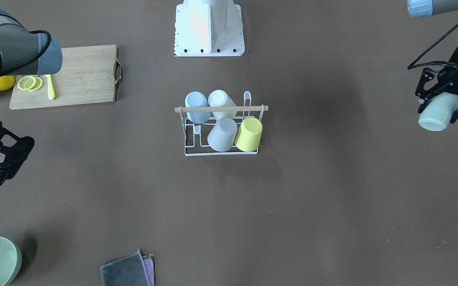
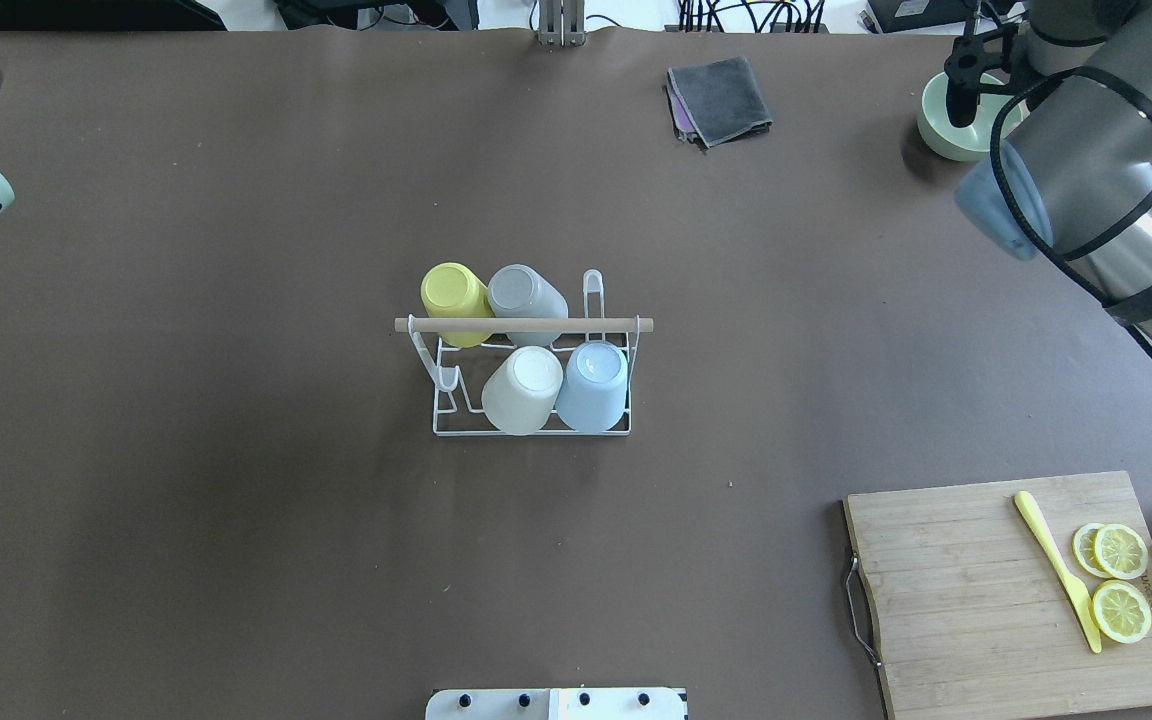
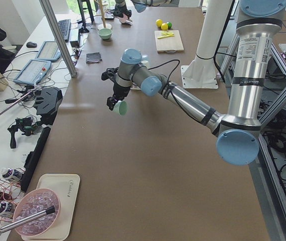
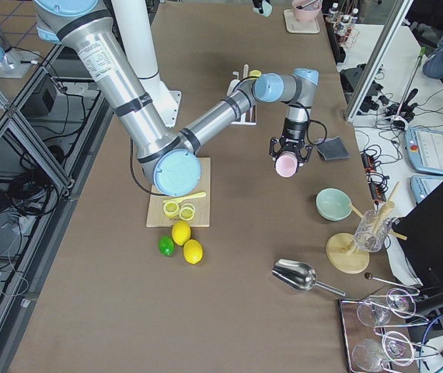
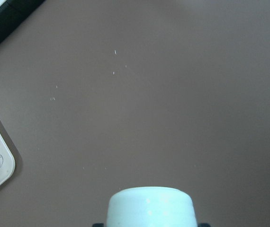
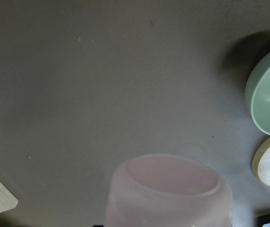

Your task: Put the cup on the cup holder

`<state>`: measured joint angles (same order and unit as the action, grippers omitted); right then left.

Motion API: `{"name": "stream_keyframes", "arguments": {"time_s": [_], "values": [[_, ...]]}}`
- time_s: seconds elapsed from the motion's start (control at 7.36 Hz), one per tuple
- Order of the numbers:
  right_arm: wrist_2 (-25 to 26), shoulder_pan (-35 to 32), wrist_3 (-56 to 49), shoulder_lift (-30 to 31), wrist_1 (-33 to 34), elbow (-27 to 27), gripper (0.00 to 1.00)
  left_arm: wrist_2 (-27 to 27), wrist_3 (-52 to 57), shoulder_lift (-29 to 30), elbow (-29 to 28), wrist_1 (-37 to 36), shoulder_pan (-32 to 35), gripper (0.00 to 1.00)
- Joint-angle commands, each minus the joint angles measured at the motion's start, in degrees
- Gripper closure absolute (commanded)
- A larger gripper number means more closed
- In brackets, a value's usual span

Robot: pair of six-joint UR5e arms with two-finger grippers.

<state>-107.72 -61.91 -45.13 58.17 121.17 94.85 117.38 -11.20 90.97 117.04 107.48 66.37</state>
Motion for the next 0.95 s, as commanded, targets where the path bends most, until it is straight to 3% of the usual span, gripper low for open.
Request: {"name": "stream_keyframes", "arguments": {"time_s": [0.0, 0.14, 0.41, 0.54, 0.82], "values": [[-10.62, -1.46, -3.45, 1.15, -9.30, 0.95, 1.00, -0.13, -7.94, -9.38, -2.67, 27.92, -1.33, 1.00], [-16.85, -1.46, -3.48, 2.81, -17.29, 0.87, 1.00, -0.22, -10.22, -11.50, -5.48, 40.14, -1.33, 1.00], [-20.15, -0.24, -2.87, 3.44, -28.84, -1.41, 1.00, -0.31, -12.52, -12.30, -8.32, 57.51, -1.68, 1.00], [-20.25, 0.99, -2.78, 3.44, -33.58, -2.20, 1.00, -0.13, -13.14, -11.61, -8.76, 63.58, -2.55, 1.00], [-20.34, 1.17, -1.46, 3.71, -40.20, -2.82, 1.00, -2.31, -12.97, -7.85, -8.50, 66.71, -8.60, 1.00]]}}
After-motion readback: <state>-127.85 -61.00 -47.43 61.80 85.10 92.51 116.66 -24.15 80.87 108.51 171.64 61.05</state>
